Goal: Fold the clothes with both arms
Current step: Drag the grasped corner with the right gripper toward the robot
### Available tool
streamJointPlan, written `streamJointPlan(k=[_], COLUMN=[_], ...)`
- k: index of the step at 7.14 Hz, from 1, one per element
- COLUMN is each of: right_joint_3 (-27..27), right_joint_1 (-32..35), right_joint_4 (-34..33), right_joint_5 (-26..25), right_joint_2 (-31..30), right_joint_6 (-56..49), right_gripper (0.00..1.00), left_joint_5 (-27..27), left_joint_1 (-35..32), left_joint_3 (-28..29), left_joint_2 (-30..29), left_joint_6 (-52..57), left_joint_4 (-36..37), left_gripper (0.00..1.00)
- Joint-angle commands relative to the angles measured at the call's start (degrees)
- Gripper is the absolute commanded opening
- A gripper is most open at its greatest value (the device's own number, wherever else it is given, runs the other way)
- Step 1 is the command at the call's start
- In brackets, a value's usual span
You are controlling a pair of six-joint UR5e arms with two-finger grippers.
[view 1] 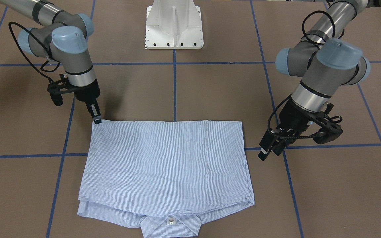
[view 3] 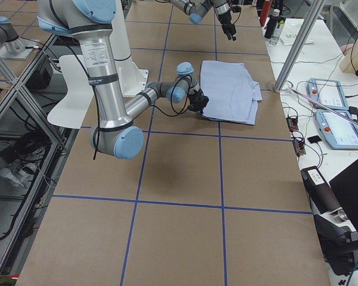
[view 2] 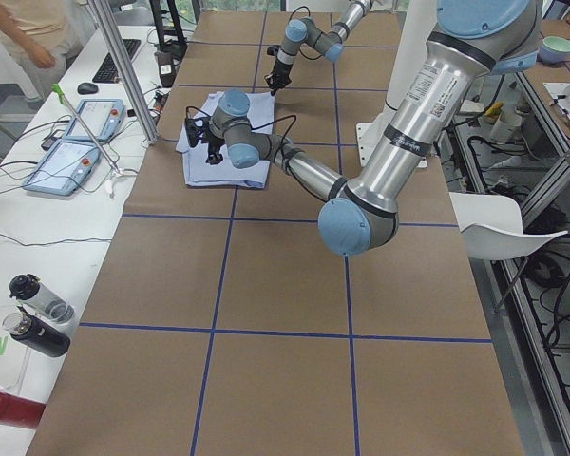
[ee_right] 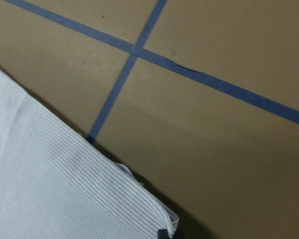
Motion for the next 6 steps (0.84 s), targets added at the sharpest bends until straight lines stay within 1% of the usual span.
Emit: streamJointPlan(k=[1, 2, 3, 4, 5, 6], right_joint_3=[12.27, 15.02, 17.48, 19.42, 19.7, 19.96], right_joint_1=[-8.57, -13.32, -18.84, -24.21, -28.96, -30.66], right_joint_4=[-0.11, -0.19, -2.02, -4.13, -4.32, -4.33], right_joint_5=[0.49, 1.63, 3.38, 3.48, 3.57, 3.49], right_joint_2=[-8.78, -10.38, -10.49, -10.49, -10.49, -10.49], right_joint_6=[0.05, 0.14, 0.14, 0.14, 0.22, 0.23], right_gripper=[0.0, 0.0, 0.0, 0.0, 0.0, 0.06], left_joint_5=[-1.15, -3.33, -4.31, -6.23, -6.25, -6.25], left_joint_1=[0.23, 0.32, 0.49, 0.76, 2.76, 4.17], left_joint_3=[-2.06, -3.73, -5.48, -5.85, -5.94, -6.46], left_joint_2=[0.44, 1.57, 2.71, 3.25, 3.6, 3.78], left_joint_6=[-0.16, -0.24, -0.33, -0.33, -0.42, -3.55], left_joint_4=[0.94, 0.95, 0.95, 0.95, 0.95, 0.86], left_gripper=[0.74, 0.74, 0.74, 0.74, 0.74, 0.74])
